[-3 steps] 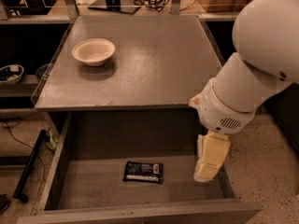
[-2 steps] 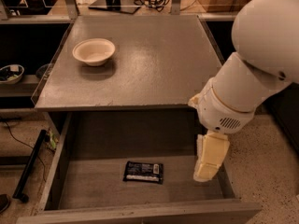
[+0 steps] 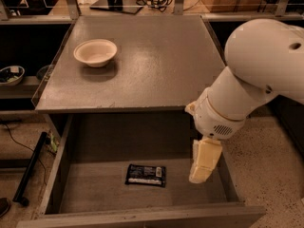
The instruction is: Pick rxbar blueberry from top drawer and place on counter
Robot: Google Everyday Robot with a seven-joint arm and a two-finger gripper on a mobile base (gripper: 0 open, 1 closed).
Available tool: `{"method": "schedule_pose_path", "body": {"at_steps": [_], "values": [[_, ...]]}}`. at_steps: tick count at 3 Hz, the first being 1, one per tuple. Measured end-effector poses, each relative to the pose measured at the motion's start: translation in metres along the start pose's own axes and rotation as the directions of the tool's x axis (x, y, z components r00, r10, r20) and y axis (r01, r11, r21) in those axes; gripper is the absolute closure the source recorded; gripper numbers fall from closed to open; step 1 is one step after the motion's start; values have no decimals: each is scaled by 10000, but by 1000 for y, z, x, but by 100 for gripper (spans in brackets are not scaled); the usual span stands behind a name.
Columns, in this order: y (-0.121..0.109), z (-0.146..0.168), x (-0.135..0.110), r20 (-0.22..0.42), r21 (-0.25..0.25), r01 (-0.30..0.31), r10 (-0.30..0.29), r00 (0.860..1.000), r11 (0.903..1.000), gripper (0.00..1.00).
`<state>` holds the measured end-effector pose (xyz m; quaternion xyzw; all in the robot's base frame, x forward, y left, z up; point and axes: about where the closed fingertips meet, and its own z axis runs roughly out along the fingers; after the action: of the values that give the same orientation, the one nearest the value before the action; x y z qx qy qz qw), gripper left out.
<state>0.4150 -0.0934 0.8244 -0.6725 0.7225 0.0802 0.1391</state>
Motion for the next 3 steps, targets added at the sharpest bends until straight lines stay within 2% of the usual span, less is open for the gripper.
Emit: {"method": "schedule_pose_path", "body": {"at_steps": [2, 3], "values": [[3, 10, 0, 36, -135, 11, -10, 10000, 9999, 0], [0, 51, 9, 232, -540, -236, 249, 9994, 9983, 0]]}}
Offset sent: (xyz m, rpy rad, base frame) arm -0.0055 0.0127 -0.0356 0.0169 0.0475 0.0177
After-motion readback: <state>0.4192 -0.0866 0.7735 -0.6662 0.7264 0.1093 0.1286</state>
